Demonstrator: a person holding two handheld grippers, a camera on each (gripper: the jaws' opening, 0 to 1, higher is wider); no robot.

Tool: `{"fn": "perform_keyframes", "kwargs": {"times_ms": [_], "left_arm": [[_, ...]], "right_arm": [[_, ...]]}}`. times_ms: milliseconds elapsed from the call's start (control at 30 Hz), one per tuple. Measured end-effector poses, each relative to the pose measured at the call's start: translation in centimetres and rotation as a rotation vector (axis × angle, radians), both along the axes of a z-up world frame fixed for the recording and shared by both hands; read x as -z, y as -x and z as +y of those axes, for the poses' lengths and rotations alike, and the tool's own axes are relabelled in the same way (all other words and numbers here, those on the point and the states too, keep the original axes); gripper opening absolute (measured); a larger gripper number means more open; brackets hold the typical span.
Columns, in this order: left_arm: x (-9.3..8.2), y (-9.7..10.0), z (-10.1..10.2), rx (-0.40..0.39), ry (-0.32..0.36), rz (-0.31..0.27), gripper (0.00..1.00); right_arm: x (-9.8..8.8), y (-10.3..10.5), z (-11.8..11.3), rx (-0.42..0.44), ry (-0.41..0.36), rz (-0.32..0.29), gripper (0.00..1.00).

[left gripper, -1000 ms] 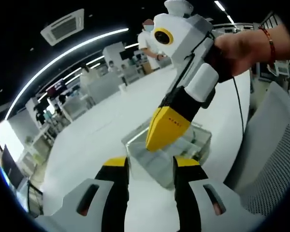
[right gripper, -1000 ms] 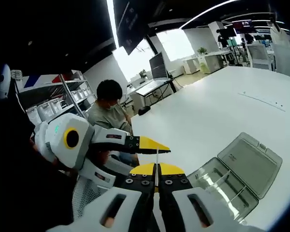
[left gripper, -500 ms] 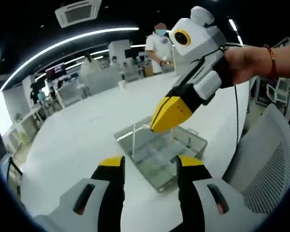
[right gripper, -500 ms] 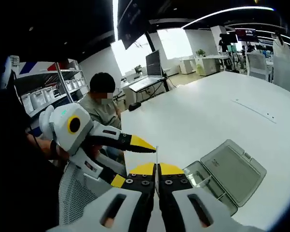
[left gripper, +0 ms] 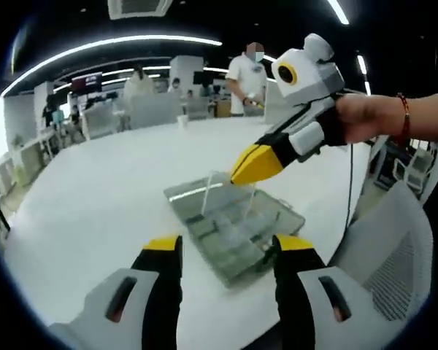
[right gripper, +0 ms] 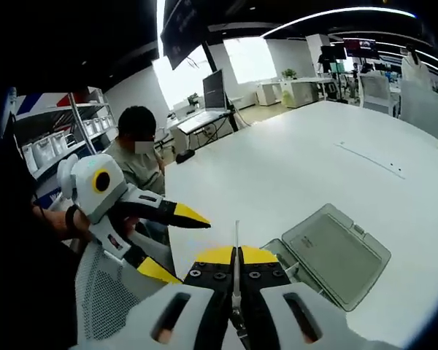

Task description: Insert the divider into the dual guide fixture by aligning both edges with the guide slots and pushing it downward to the bottom, including one-sided entry, uneven engagement, binding, and posture correction.

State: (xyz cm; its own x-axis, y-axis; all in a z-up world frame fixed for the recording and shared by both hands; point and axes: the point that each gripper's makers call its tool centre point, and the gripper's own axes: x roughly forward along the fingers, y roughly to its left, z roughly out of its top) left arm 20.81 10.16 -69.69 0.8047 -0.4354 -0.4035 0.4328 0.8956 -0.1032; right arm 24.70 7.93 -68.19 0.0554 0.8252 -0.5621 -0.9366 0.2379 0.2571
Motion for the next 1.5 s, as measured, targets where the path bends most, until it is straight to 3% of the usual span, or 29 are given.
{"fn": "perform_keyframes", "kwargs": {"times_ms": [167, 300, 433, 767, 1067, 1267, 1367, 1500], "left_arm": [[-0.1, -0.1, -0.5, 0.025, -0.005, 0.000, 0.58], [-0.9, -0.2, -1.1, 0.050, 0.057, -0.025, 0.66], [-0.9, -0.1, -1.2, 0.059, 0.042, -0.038, 0.69], [-0.7, 0.1, -1.2, 0.055, 0.048, -0.028, 0.68], [-0.8, -0.1, -0.4, 0.020, 0.077, -0.023, 0.66], [-0.9, -0.1, -0.2, 0.012, 0.060, -0.034, 0.65], [-0.9, -0.2, -0.1, 0.010, 0.060, -0.037, 0.65], [-0.8, -0.2, -0.2, 0.011, 0.062, -0.029, 0.64]], "right_arm": [[0.7, -0.3, 0.1, -0.018, 0.028, -0.014, 0.00], [1.5, -0.7, 0.2, -0.052, 0.054, -0.052, 0.00], [2.1, -0.8, 0.2, -0.086, 0.075, -0.082, 0.00], [3.0, -1.1, 0.2, -0.135, 0.102, -0.151, 0.00], [3.7, -1.0, 0.1, -0.131, 0.110, -0.125, 0.00], [3.7, -1.0, -0.1, -0.153, 0.137, -0.165, 0.00], [2.7, -1.2, 0.5, -0.144, 0.087, -0.160, 0.00], [3.3, -1.1, 0.6, -0.154, 0.097, -0.158, 0.00]]}}
